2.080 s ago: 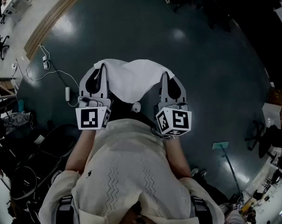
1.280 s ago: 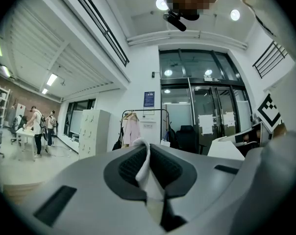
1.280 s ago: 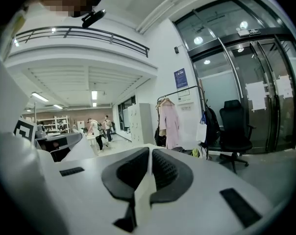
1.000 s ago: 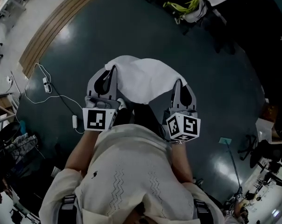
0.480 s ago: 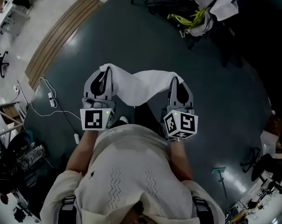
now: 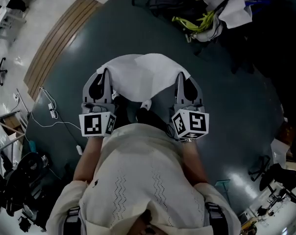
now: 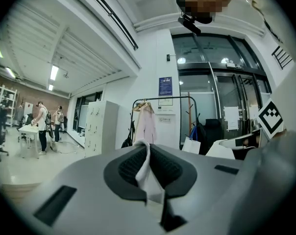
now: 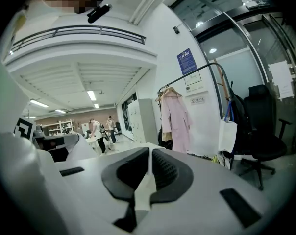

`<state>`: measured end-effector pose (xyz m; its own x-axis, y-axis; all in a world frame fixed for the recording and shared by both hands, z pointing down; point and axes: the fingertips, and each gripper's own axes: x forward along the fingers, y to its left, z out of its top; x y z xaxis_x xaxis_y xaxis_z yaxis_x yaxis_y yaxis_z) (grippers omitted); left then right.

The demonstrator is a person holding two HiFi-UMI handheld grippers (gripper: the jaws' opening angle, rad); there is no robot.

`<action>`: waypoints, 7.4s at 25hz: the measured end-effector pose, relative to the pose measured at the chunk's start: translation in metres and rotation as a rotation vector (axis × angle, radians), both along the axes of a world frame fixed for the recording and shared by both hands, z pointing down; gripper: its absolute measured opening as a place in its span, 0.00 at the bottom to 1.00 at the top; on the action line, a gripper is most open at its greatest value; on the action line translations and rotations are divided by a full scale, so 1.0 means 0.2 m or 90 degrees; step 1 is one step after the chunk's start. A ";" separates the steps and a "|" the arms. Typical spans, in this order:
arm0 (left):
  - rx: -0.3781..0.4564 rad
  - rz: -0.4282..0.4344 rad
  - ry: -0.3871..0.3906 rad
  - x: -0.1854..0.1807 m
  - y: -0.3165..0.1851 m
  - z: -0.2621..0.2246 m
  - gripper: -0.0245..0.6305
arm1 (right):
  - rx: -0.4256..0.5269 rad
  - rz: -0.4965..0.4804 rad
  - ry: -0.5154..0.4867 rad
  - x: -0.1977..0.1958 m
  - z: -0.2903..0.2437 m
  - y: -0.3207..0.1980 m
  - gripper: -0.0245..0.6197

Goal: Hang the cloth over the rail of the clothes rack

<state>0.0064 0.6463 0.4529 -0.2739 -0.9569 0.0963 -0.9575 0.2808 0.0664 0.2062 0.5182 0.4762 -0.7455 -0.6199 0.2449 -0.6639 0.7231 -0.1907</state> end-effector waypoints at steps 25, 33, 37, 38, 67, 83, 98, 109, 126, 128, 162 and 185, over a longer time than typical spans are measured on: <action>0.082 0.327 0.078 -1.06 -1.64 -0.04 0.08 | 0.032 0.326 0.078 -0.87 -0.10 -0.94 0.07; 0.063 0.398 0.060 -0.95 -2.06 -0.02 0.08 | 0.032 0.403 0.061 -0.73 -0.05 -1.29 0.07; 0.043 0.392 0.049 -0.91 -2.31 0.01 0.08 | 0.018 0.410 0.044 -0.66 0.03 -1.59 0.07; 0.040 0.386 0.044 -0.92 -2.39 0.02 0.08 | 0.015 0.408 0.037 -0.65 0.05 -1.69 0.07; 0.073 0.399 0.052 -0.87 -4.18 -0.20 0.08 | 0.037 0.504 0.001 -0.41 -0.20 -3.36 0.07; 0.110 0.426 -0.048 -0.86 -4.35 -0.32 0.08 | 0.096 0.511 0.010 -0.38 -0.35 -3.50 0.07; 0.245 0.444 -0.115 -0.85 -4.54 -0.88 0.08 | 0.200 0.470 -0.079 -0.24 -0.92 -3.70 0.07; 0.240 0.446 -0.144 -0.86 -4.63 -1.26 0.08 | 0.234 0.405 -0.098 -0.20 -1.33 -3.77 0.07; 0.310 0.433 -0.254 -0.88 -4.68 -1.85 0.08 | 0.372 0.345 -0.123 -0.22 -2.03 -3.89 0.07; 0.312 0.440 -0.260 -0.89 -4.70 -1.91 0.08 | 0.369 0.331 -0.137 -0.22 -2.09 -3.89 0.07; 0.347 0.382 -0.561 -0.78 -5.23 -2.91 0.08 | 0.487 0.309 -0.035 -0.20 -3.18 -4.42 0.08; 0.103 0.400 -0.719 -0.61 -5.76 -2.71 0.08 | 0.238 0.192 0.056 -0.04 -2.95 -4.98 0.16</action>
